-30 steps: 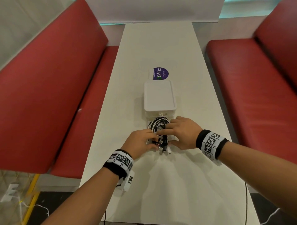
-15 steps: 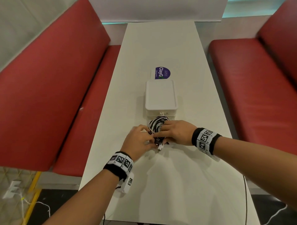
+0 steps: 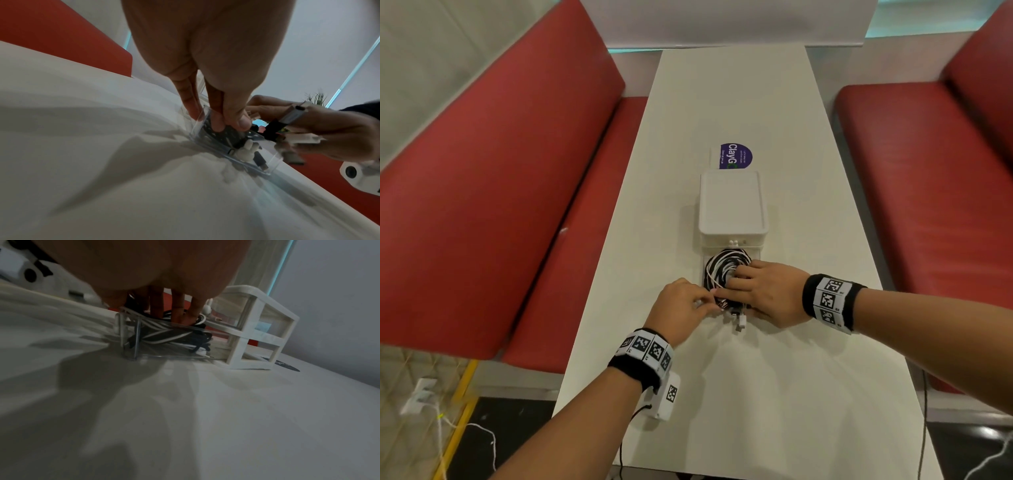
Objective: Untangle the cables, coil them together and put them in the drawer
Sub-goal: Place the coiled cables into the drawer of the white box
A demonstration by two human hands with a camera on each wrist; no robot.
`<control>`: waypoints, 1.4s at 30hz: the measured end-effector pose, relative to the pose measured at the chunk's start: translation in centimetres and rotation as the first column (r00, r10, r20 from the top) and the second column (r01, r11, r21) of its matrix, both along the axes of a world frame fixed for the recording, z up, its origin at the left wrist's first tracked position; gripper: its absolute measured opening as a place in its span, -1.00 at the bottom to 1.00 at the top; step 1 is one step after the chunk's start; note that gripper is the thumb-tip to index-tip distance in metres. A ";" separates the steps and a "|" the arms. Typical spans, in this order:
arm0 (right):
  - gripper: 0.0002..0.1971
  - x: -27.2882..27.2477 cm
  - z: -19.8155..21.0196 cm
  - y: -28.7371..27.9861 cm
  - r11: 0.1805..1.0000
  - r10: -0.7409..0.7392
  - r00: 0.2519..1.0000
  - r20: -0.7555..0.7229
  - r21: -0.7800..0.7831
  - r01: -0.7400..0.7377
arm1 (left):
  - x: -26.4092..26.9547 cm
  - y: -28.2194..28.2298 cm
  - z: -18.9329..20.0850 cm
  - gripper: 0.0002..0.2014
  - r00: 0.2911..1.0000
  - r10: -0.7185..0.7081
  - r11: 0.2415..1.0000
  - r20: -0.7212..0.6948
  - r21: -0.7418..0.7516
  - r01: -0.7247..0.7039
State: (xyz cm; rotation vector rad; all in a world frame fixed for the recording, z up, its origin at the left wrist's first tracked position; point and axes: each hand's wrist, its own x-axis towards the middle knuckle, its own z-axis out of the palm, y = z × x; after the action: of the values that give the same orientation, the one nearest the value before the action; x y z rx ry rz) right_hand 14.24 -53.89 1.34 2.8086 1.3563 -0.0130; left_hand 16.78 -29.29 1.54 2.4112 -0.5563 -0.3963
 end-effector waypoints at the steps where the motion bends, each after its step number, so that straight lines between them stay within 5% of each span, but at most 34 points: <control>1: -0.34 0.1 0.1 -0.2 1.000 0.009 1.000 -0.008 -0.013 -0.009 | 0.0 0.0 0.1 -0.98 1.000 0.002 1.000 -0.014 0.001 -0.002; 11: -0.53 0.6 -0.7 0.7 0.992 -0.039 0.999 0.038 0.121 0.035 | -0.3 0.1 -0.3 -0.99 1.000 -0.002 1.000 0.019 0.014 0.002; 20: -0.64 0.2 -1.0 1.9 0.956 -0.228 0.967 0.118 0.216 0.199 | -0.3 1.6 -0.3 -0.81 0.997 -0.077 0.987 0.028 -0.142 0.081; 26: -0.69 0.0 -0.5 2.1 0.941 -0.292 0.937 0.193 0.231 0.245 | 0.1 1.8 -0.5 -0.91 0.987 -0.123 0.978 0.103 -0.156 0.138; 30: -0.71 -0.7 -1.1 3.3 0.910 -0.386 0.904 0.181 0.233 0.342 | -0.6 1.3 0.0 -0.59 0.987 -0.095 0.989 0.131 -0.101 0.109; 34: -0.67 -1.0 -1.6 3.8 0.907 -0.401 0.892 0.207 0.222 0.357 | -0.4 0.5 0.8 -0.72 0.989 -0.024 0.995 0.146 -0.094 0.038; 39: -0.45 -2.0 -1.3 2.6 0.959 -0.278 0.947 0.162 0.102 0.264 | -0.1 0.1 0.4 -0.93 0.964 -0.126 0.992 0.233 0.015 0.126; 42: -0.57 -2.3 -0.8 2.4 0.945 -0.311 0.943 0.120 0.141 0.294 | 0.0 0.0 0.4 -0.87 0.976 -0.106 0.994 0.188 0.000 0.108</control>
State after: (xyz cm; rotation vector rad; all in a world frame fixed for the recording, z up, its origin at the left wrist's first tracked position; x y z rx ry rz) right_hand 11.90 -51.52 0.58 3.0221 0.9145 0.2658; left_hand 16.81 -29.33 1.90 2.4308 -0.7727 -0.2106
